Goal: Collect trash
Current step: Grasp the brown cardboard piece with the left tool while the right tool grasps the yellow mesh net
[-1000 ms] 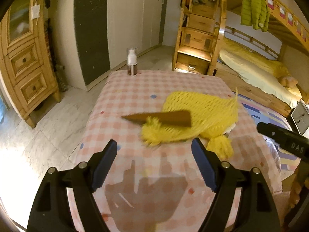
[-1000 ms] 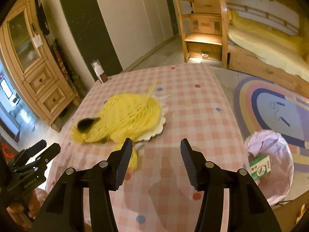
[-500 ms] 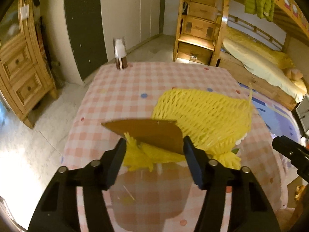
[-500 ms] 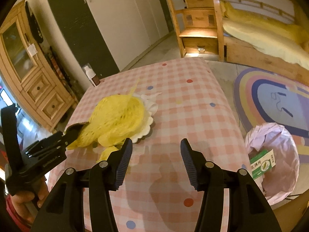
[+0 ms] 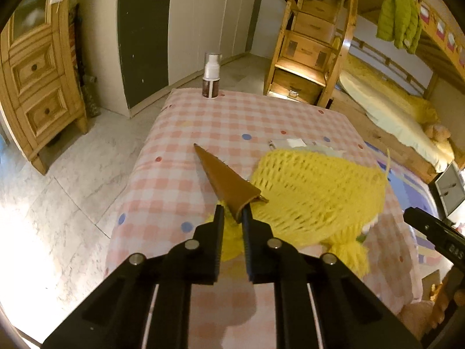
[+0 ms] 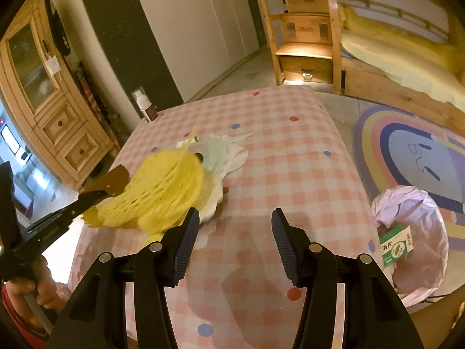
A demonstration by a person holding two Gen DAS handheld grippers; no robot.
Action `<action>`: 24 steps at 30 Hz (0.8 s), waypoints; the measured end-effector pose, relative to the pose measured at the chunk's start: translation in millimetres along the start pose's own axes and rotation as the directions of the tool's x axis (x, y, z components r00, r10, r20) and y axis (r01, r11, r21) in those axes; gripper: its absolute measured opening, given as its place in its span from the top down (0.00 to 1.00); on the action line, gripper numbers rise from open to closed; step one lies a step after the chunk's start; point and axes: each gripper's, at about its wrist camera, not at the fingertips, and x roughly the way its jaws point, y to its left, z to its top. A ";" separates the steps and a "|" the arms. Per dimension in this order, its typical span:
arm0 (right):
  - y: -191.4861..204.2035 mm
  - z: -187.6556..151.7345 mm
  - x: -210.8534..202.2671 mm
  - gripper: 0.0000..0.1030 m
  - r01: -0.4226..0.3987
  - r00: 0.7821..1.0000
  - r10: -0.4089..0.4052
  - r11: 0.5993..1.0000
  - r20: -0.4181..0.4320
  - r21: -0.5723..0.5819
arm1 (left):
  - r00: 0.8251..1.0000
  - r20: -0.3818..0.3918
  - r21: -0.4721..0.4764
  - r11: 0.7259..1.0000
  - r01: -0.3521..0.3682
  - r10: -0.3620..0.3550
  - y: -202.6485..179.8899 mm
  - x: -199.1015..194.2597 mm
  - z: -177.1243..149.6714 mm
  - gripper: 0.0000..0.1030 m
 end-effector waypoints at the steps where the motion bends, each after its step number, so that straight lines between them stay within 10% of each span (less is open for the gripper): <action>1: 2.9 -0.3 0.6 0.48 -0.014 1.000 0.014 1.000 -0.003 -0.004 | 1.000 -0.002 -0.005 1.000 0.002 -0.002 4.9 -0.6 -2.8 0.90; 19: 47.8 29.0 58.5 0.30 -0.187 0.980 0.185 0.982 -0.078 -0.020 | 1.000 -0.010 0.030 1.000 -0.005 0.005 18.3 9.7 -19.1 0.90; 24: 46.4 21.0 56.8 0.91 -0.293 0.949 0.295 0.956 -0.109 0.028 | 1.000 -0.010 0.022 1.000 -0.005 0.005 24.1 9.7 -18.0 0.90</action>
